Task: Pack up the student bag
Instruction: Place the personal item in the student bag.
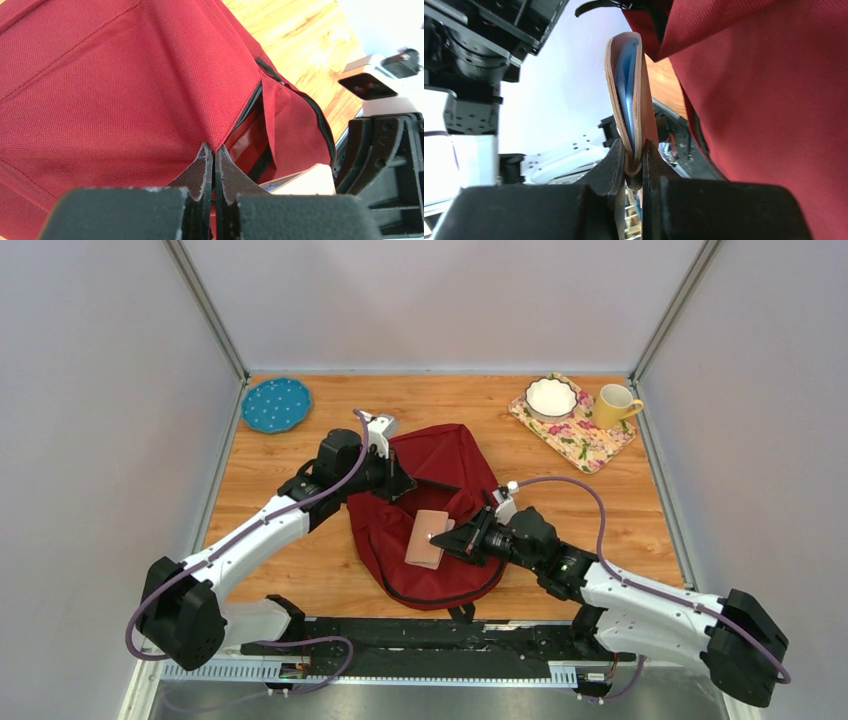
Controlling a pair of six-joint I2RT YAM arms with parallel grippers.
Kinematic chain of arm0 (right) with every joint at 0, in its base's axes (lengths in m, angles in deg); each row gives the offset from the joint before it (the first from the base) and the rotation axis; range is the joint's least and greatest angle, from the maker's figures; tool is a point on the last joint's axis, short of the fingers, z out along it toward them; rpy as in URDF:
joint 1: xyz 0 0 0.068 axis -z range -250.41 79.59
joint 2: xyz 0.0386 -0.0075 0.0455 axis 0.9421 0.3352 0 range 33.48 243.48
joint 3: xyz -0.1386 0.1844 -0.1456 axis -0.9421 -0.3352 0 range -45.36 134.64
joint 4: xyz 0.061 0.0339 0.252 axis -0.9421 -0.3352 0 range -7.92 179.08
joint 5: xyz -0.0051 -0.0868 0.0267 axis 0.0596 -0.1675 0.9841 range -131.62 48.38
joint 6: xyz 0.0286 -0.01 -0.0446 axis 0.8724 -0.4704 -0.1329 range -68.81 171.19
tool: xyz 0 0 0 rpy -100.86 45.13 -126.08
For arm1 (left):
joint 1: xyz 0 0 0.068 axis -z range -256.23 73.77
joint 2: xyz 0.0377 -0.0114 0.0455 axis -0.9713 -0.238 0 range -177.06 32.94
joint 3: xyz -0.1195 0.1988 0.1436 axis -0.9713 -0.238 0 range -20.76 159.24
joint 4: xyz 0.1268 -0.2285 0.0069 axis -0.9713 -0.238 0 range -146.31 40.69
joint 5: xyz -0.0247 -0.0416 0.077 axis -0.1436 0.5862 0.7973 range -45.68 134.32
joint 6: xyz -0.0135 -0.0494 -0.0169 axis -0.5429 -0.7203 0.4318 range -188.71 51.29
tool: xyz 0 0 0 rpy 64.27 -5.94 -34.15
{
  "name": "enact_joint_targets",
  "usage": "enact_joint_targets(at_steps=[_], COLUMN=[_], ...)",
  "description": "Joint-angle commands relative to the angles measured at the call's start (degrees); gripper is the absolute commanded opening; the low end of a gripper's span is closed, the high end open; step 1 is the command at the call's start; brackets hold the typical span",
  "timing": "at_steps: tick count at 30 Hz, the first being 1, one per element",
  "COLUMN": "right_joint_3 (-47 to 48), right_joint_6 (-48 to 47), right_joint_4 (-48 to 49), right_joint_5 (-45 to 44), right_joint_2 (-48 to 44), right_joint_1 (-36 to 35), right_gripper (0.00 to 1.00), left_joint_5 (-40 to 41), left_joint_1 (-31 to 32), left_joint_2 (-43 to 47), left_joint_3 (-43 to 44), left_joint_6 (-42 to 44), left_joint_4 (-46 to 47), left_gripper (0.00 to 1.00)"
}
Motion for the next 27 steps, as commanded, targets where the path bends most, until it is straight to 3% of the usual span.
enact_joint_targets(at_steps=[1, 12, 21, 27], right_joint_3=[3.12, 3.04, 2.86, 6.29], right_joint_6=[10.1, 18.62, 17.75, 13.97], right_joint_4=[12.68, 21.91, 26.92, 30.88], right_joint_5=[7.18, 6.23, -12.03, -19.25], right_joint_2=[3.86, 15.28, 18.54, 24.69], right_joint_1=[2.64, 10.72, 11.61, 11.0], right_gripper=[0.0, 0.0, 0.0, 0.0], left_joint_5=[-3.91, -6.73, -7.7, -7.88], left_joint_1=[-0.19, -0.19, -0.19, -0.19], left_joint_2=[2.85, 4.96, 4.35, 2.85], left_joint_3=[0.08, -1.5, -1.15, 0.34], left_joint_6=[1.6, 2.31, -1.03, -2.18], left_joint_4=[6.1, 7.42, 7.33, 6.02], left_gripper=[0.0, 0.0, 0.0, 0.0])
